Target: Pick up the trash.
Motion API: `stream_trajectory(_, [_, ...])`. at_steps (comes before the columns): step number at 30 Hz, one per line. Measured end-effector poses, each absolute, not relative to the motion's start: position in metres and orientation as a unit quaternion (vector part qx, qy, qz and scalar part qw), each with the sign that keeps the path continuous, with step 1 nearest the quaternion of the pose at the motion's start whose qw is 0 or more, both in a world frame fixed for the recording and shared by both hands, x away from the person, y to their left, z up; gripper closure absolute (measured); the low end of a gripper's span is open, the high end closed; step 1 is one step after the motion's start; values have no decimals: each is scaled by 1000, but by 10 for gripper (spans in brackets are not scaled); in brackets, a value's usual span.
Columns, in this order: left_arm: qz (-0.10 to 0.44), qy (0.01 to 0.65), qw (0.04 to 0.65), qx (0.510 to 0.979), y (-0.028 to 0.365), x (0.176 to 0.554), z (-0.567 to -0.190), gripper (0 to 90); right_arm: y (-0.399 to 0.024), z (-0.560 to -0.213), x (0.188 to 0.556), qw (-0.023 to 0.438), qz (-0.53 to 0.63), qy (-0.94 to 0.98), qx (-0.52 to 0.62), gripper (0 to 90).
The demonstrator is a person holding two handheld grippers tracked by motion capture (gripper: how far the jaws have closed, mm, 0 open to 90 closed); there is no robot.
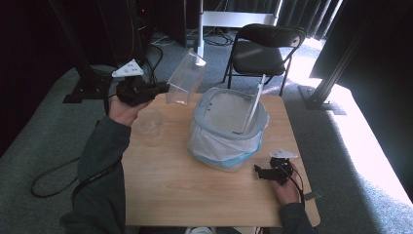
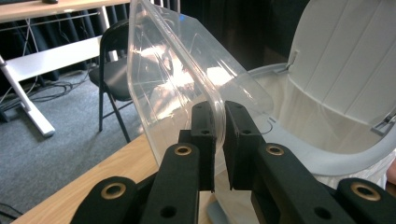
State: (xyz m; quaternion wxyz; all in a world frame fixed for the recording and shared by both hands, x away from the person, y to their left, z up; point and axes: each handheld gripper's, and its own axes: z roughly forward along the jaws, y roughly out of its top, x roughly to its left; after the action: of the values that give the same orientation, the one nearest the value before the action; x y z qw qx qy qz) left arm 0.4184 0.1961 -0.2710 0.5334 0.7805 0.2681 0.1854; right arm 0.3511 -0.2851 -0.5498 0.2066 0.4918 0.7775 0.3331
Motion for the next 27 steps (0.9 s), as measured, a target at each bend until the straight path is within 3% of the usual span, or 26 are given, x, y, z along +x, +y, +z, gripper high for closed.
stream_trajectory(27, [167, 214, 546, 793, 170, 400, -248, 834, -285, -550, 351, 207, 333, 778, 492, 113])
